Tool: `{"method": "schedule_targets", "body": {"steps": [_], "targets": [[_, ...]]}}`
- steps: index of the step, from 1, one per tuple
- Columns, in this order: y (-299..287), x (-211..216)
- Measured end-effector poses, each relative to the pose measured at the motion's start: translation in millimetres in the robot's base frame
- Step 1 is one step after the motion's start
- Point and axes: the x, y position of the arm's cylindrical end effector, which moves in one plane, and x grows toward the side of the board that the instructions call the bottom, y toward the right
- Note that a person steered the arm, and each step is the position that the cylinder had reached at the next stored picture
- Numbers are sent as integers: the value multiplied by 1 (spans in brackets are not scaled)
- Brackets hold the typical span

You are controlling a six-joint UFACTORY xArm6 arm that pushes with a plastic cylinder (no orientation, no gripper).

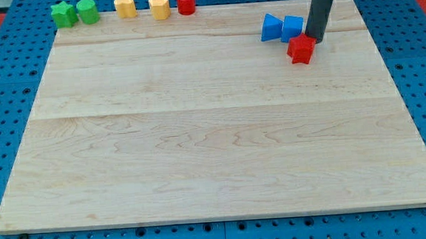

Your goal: Push blue blocks slightly to the left

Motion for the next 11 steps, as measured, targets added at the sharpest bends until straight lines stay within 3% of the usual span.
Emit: {"method": "schedule_targets", "body": {"steps": [2,3,4,5,7,11], "targets": [[-36,43],[-6,34],[68,20],[96,-27],[5,-39],[-36,-18]]}}
